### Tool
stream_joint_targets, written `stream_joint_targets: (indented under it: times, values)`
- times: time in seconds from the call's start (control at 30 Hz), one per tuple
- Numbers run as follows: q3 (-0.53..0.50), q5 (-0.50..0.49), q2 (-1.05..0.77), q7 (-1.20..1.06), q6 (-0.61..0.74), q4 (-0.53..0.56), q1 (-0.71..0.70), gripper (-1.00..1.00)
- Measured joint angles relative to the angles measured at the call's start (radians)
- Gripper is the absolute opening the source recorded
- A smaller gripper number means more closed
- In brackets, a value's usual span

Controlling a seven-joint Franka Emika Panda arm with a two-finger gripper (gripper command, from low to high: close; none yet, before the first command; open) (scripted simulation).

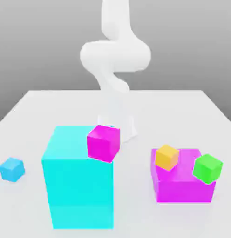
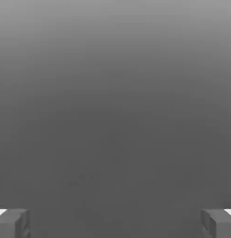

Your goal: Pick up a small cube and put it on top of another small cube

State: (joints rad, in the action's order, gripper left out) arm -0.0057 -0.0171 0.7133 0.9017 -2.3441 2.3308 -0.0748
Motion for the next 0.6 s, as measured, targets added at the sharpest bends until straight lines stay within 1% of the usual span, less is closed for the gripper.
stream_joint_targets:
  times: [0.33,0.47,0.6]
  values:
    - [-0.048,-0.05,-0.35,0.398,-0.176,0.123,-0.295,0.0]
    - [-0.094,-0.06,-0.487,0.547,-0.245,0.172,-0.387,0.0]
    - [-0.153,-0.041,-0.625,0.675,-0.316,0.221,-0.469,0.0]
